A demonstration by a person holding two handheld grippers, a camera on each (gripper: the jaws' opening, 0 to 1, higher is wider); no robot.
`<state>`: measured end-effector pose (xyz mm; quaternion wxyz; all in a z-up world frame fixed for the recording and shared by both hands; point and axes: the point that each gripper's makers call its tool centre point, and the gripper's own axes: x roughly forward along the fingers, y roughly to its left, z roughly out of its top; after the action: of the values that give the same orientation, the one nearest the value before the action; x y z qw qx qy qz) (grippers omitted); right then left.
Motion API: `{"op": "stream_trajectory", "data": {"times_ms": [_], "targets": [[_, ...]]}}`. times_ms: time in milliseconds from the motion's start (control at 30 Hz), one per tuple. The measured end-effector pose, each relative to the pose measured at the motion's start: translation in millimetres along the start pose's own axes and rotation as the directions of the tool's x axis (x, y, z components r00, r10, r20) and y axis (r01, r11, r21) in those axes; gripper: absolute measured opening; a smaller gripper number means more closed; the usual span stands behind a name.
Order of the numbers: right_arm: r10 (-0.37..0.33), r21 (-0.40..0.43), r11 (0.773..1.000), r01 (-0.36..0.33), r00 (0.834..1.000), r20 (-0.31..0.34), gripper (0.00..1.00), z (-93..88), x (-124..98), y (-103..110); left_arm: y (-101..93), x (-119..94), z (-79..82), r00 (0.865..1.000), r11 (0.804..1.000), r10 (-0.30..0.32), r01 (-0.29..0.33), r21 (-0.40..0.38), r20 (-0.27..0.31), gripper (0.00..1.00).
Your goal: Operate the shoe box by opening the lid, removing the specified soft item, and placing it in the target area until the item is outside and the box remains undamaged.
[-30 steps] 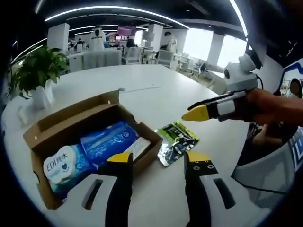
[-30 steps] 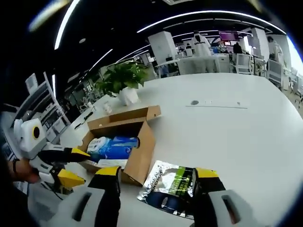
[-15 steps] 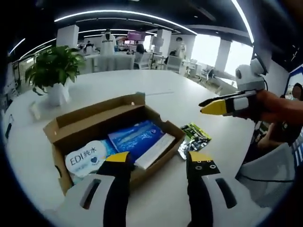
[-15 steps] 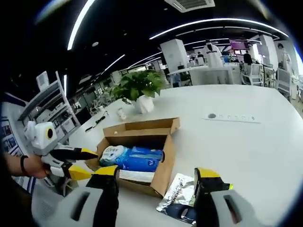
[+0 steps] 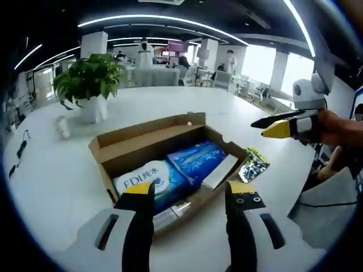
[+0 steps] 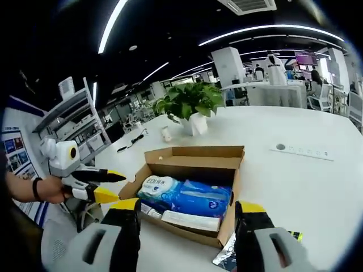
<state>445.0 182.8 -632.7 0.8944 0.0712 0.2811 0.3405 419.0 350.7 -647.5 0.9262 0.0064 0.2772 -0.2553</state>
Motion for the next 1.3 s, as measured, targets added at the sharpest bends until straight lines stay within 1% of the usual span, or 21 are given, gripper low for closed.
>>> {"op": "stream_trajectory", "data": {"times_ms": [33, 167, 267, 500, 733, 900, 1000, 1167, 1300], "targets": [[0.002, -0.002, 1.000, -0.002, 1.000, -0.001, 0.66, 0.0, 1.0, 1.0, 6.5, -1.7, -0.9, 1.000, 1.000, 0.007, -0.007, -0.005, -0.001, 0.51], [0.027, -0.026, 0.999, -0.028, 0.999, -0.022, 0.67, -0.2, 10.6, 12.8, 22.1, -9.0, -3.9, 1.000, 1.000, 0.022, -0.022, -0.002, -0.009, 0.52], [0.043, -0.043, 0.998, -0.044, 0.998, -0.040, 0.67, -0.9, 18.0, 19.5, 28.3, -12.1, -4.4, 1.000, 1.000, 0.024, -0.024, 0.008, -0.016, 0.54], [0.063, -0.063, 0.996, -0.067, 0.996, -0.066, 0.68, -0.4, 31.7, 28.6, 35.1, -14.2, -3.5, 0.999, 0.999, 0.018, -0.017, 0.030, -0.030, 0.55], [0.075, -0.063, 0.995, -0.080, 0.995, -0.072, 0.68, 1.2, 41.8, 35.2, 37.7, -10.6, -1.4, 0.999, 0.999, 0.008, -0.007, 0.041, -0.037, 0.55], [0.089, -0.078, 0.992, -0.096, 0.992, -0.090, 0.67, 0.7, 49.4, 38.5, 38.6, -6.8, -0.3, 0.998, 0.997, -0.011, 0.015, 0.075, -0.056, 0.55], [0.095, -0.094, 0.990, -0.106, 0.989, -0.110, 0.67, 0.1, 53.8, 40.7, 40.8, -3.7, -1.1, 0.997, 0.994, -0.024, 0.032, 0.101, -0.077, 0.55], [0.110, -0.155, 0.978, -0.137, 0.980, -0.167, 0.67, -2.4, 67.3, 44.2, 44.7, 4.5, -3.7, 0.992, 0.988, -0.044, 0.061, 0.145, -0.121, 0.55], [0.119, -0.191, 0.969, -0.159, 0.971, -0.205, 0.67, -3.9, 79.1, 47.0, 47.4, 12.4, -2.9, 0.987, 0.977, -0.056, 0.086, 0.197, -0.151, 0.56]]}}
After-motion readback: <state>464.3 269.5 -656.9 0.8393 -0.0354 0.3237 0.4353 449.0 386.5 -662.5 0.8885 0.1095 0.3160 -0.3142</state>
